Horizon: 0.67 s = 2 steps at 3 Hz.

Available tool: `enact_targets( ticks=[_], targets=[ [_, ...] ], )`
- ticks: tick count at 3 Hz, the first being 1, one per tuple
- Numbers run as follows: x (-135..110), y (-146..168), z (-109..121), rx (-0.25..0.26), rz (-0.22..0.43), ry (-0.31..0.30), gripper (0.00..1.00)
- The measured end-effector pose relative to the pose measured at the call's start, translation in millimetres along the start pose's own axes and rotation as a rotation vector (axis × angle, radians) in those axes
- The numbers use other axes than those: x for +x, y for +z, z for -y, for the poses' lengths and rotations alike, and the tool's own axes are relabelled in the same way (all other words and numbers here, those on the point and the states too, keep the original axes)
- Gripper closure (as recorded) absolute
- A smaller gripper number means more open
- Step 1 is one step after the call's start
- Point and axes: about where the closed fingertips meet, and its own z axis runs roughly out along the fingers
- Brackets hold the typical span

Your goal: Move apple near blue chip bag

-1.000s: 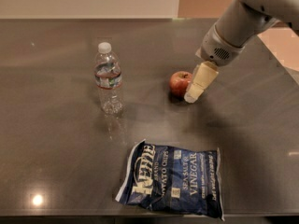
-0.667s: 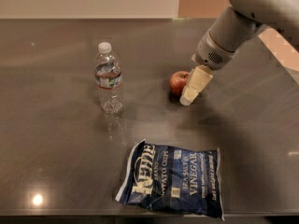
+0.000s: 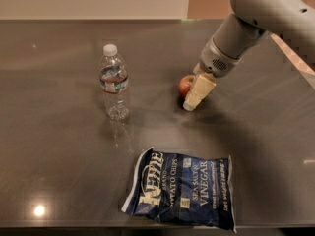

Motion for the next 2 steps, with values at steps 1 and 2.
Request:
enact_targets(
  ticks=[1, 2],
  targets=[
    [-1.7, -1.8, -2.3, -0.003, 0.011, -0.006, 0.43],
    [-2.0, -9.8, -8.5, -0.003, 0.024, -0.025, 0.65]
  ],
)
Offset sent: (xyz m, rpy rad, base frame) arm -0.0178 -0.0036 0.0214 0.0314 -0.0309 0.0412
